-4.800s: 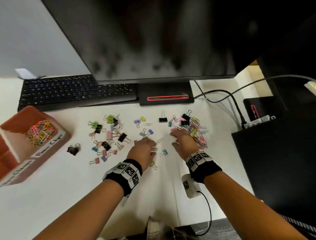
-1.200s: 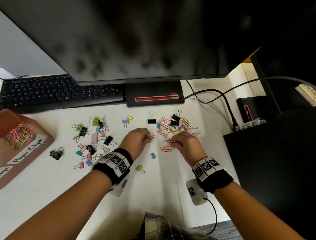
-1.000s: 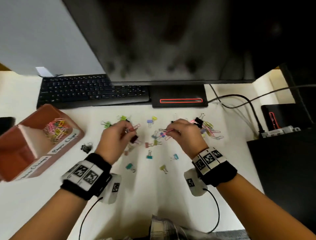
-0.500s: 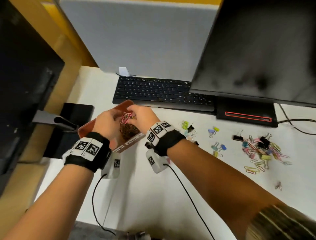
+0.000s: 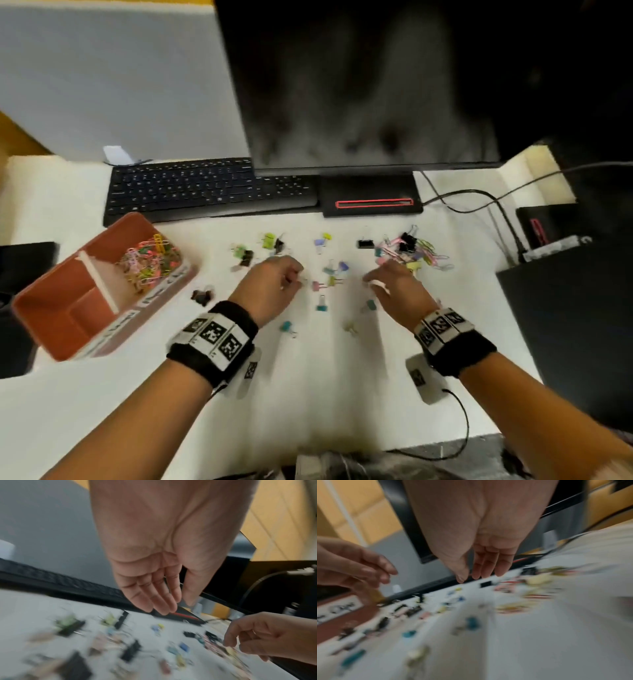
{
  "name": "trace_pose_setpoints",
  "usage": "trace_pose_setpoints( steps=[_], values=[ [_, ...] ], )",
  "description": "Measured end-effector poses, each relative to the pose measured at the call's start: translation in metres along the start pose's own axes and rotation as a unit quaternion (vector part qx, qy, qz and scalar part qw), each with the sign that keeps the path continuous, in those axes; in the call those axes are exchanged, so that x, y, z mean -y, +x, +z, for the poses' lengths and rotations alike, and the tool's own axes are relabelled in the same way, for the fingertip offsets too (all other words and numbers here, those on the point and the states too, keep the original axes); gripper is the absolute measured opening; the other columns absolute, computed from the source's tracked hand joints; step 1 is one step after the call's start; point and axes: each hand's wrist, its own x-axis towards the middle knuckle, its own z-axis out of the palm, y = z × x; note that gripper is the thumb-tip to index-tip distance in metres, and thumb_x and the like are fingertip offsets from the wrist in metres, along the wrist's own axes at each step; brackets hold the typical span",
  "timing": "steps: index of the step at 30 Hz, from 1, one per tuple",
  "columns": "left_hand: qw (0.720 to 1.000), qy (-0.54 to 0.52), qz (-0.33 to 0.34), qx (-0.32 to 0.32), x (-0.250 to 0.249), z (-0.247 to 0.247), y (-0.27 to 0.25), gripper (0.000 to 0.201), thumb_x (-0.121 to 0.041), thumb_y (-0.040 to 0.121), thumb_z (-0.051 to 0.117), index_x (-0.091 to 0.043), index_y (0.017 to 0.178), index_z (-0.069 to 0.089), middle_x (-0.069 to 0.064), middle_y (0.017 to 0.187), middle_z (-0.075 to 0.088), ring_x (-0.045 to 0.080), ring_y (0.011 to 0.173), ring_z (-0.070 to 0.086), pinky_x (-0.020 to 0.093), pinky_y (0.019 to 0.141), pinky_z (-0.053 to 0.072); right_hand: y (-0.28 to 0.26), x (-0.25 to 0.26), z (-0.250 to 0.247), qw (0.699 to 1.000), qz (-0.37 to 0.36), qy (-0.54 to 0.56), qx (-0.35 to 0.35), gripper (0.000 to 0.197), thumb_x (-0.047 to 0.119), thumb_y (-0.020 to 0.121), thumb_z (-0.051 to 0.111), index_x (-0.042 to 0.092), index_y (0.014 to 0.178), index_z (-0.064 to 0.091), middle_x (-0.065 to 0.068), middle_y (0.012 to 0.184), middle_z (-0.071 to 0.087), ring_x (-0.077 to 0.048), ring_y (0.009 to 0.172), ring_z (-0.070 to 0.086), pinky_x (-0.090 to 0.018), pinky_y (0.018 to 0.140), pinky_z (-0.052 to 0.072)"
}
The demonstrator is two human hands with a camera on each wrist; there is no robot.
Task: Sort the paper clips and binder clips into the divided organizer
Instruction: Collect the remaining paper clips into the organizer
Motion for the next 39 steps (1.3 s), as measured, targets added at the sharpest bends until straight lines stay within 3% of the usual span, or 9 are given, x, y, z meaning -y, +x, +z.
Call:
trace_pose_setpoints(
  steps=[5,7,12,17,19,24,27,32,39],
  values=[
    [0.997,0.003,0.039,0.073,-0.065,0.086,0.035,0.028,-0.018,0.083,0.064,-0.015,0.11,0.059,0.006,0.102,0.058,0.016,0.081,0.054,0.026,0.078,0.045,-0.047,-0.104,-0.022,0.994,0.096,-0.044,-0.011,0.032,0.003,0.078,0.062,0.021,0.103,0.069,-0.007,0.116,0.056,-0.029,0.104,0.055,-0.028,0.093,0.04],
    [0.995,0.022,0.036,0.096,-0.083,0.116,0.049,0.033,-0.022,0.083,0.064,-0.017,0.114,0.057,0.006,0.11,0.055,0.019,0.091,0.055,0.026,0.083,0.044,-0.054,-0.123,-0.025,0.995,0.088,-0.035,0.014,0.028,0.003,0.077,0.065,0.02,0.099,0.07,-0.005,0.117,0.054,-0.026,0.107,0.053,-0.023,0.091,0.035],
    [0.988,0.097,0.005,0.12,-0.101,0.161,0.075,0.04,-0.021,0.082,0.065,-0.016,0.12,0.055,0.008,0.125,0.049,0.027,0.114,0.049,0.035,0.098,0.042,-0.048,-0.146,-0.024,0.997,0.059,0.035,0.026,0.027,0.006,0.077,0.069,0.013,0.102,0.069,-0.01,0.112,0.053,-0.026,0.104,0.054,-0.032,0.097,0.042],
    [0.985,0.135,0.003,0.106,-0.097,0.172,0.088,0.017,-0.015,0.082,0.065,-0.011,0.099,0.064,0.008,0.107,0.06,0.028,0.101,0.056,0.031,0.084,0.045,-0.039,-0.145,-0.023,0.996,0.03,0.076,0.025,0.011,0.01,0.076,0.071,0.004,0.085,0.071,-0.016,0.093,0.061,-0.028,0.089,0.059,-0.033,0.083,0.047],
    [0.985,0.135,-0.004,0.106,-0.098,0.173,0.09,0.015,-0.015,0.084,0.063,-0.011,0.098,0.064,0.01,0.104,0.062,0.027,0.099,0.057,0.03,0.083,0.044,-0.035,-0.146,-0.021,0.996,0.024,0.081,0.019,0.007,0.009,0.077,0.07,0.003,0.081,0.071,-0.016,0.088,0.063,-0.028,0.086,0.059,-0.027,0.078,0.044],
    [0.987,0.122,-0.019,0.102,-0.099,0.173,0.091,0.016,-0.015,0.086,0.061,-0.009,0.101,0.063,0.012,0.106,0.062,0.026,0.098,0.058,0.03,0.084,0.044,-0.027,-0.143,-0.021,0.995,0.03,0.092,0.03,0.007,0.01,0.083,0.062,0.007,0.088,0.065,-0.01,0.085,0.065,-0.022,0.079,0.06,-0.028,0.075,0.048],
    [0.988,0.117,-0.02,0.102,-0.098,0.173,0.091,0.013,-0.014,0.085,0.062,-0.009,0.097,0.064,0.011,0.104,0.061,0.026,0.095,0.058,0.028,0.082,0.044,-0.023,-0.147,-0.019,0.986,0.061,0.151,0.037,0.02,0.009,0.084,0.061,0.016,0.102,0.057,0.0,0.076,0.06,-0.015,0.07,0.056,-0.024,0.072,0.048],
    [0.985,0.14,0.011,0.096,-0.096,0.173,0.089,0.013,-0.017,0.089,0.056,-0.01,0.097,0.064,0.008,0.103,0.06,0.026,0.094,0.056,0.028,0.077,0.042,-0.021,-0.148,-0.015,0.988,0.016,0.152,0.022,0.03,0.01,0.086,0.062,0.019,0.115,0.062,0.002,0.081,0.057,-0.014,0.077,0.056,-0.028,0.083,0.049],
    [0.993,0.096,0.037,0.053,-0.096,0.171,0.086,0.016,-0.017,0.089,0.053,-0.011,0.1,0.064,0.01,0.095,0.065,0.028,0.088,0.06,0.032,0.077,0.049,-0.003,-0.156,-0.032,0.989,0.003,0.116,-0.092,0.016,0.02,0.088,0.061,0.014,0.099,0.07,-0.007,0.096,0.063,-0.021,0.087,0.061,-0.032,0.083,0.052]
  ],
)
